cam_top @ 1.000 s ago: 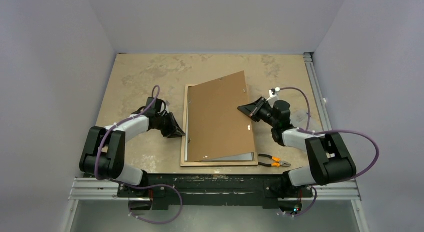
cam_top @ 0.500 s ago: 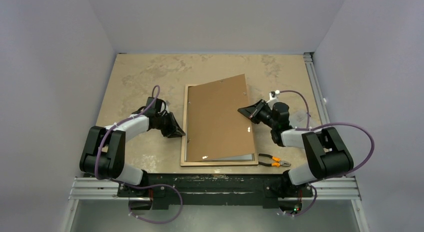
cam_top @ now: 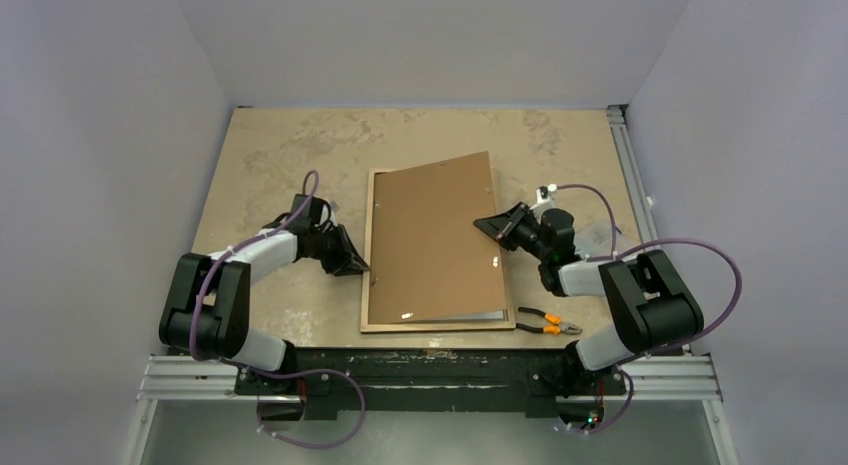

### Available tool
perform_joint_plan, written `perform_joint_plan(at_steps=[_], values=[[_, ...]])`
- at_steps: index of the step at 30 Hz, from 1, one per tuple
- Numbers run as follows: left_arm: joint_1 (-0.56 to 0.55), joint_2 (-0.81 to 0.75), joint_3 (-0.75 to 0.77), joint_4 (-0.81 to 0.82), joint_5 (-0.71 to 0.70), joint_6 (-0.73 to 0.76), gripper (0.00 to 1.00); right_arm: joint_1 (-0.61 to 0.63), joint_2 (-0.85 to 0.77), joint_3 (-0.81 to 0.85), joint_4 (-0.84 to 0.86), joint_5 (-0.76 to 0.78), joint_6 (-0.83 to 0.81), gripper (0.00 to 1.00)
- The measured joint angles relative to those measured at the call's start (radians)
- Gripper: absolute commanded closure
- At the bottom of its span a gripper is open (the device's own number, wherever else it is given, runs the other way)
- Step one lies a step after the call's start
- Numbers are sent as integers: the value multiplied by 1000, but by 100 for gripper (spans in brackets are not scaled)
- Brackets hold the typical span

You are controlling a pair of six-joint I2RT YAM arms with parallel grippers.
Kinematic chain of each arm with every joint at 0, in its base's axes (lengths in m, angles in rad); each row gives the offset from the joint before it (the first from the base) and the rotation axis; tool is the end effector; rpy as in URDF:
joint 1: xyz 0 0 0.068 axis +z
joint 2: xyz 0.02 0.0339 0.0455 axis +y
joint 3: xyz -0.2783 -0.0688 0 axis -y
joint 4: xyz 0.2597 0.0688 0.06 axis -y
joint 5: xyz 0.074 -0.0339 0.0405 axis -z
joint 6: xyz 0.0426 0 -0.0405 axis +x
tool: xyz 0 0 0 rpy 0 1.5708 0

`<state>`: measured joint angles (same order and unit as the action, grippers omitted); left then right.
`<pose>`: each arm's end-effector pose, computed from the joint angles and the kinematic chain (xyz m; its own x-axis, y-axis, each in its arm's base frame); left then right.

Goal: Put the photo into the frame
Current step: Place the photo frame item in the photo frame.

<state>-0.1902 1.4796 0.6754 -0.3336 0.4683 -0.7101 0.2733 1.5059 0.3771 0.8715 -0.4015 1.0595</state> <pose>0.2566 -0.0690 0.1435 -0.9071 -0.4178 -0.0511 -0.3121 0.7492 -0.5842 0.2620 0.0907 0.1533 -0.6539 0.6504 -0.3865 -0.0859 0.4437 0.8921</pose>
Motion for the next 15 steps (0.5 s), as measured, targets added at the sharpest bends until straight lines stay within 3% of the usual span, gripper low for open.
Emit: perform_joint_plan(at_steps=[3,7,15], values=[[0,-1,1,-3,-3,0,94,5,8,0,-6,14,-18,69],[0,-2,2,-5,-4,0,93,33,41,18,-106,80,-90,49],[-2,-1,22,-38,-21,14,93,90,52,92,-279,151,-176,36]])
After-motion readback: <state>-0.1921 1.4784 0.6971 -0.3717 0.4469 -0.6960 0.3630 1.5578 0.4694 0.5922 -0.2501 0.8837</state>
